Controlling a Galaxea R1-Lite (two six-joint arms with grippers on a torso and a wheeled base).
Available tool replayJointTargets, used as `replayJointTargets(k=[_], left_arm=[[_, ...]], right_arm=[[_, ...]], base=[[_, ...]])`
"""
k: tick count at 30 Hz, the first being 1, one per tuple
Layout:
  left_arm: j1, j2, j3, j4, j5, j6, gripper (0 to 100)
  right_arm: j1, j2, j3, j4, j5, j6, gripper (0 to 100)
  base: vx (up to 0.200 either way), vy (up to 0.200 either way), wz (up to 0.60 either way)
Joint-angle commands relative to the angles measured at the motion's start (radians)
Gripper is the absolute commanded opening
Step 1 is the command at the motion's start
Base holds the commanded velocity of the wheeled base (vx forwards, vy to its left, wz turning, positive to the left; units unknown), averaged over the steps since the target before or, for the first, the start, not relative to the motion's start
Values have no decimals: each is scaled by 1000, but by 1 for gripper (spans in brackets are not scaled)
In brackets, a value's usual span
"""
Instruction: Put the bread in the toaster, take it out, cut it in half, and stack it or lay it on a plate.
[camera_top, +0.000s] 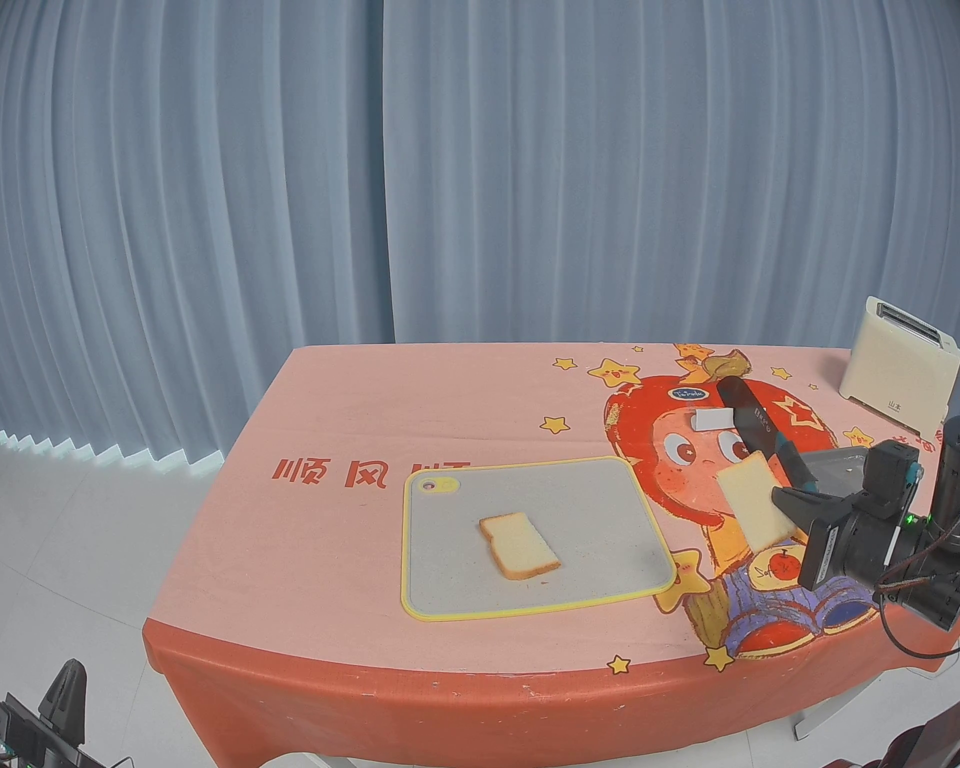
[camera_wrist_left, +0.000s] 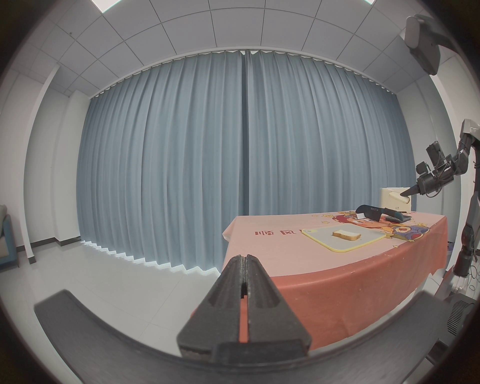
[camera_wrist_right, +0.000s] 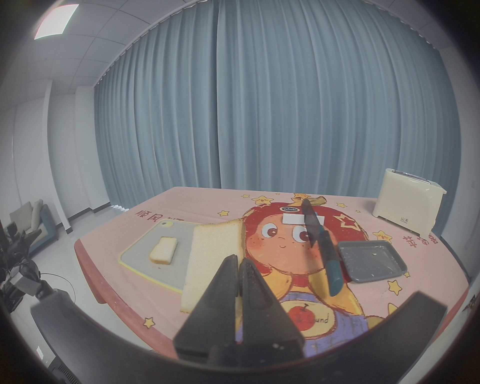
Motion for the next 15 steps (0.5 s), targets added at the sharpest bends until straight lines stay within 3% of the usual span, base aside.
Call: replayJointTargets(k=[1, 15], left_arm=[[0, -16, 18, 0, 0, 1, 0], [0, -16, 18, 0, 0, 0, 0]], right_arm=[[-4, -1, 3, 0, 0, 0, 0], [-26, 6, 7, 3, 0, 8, 0]], base=[[0, -200, 0], [0, -200, 0]])
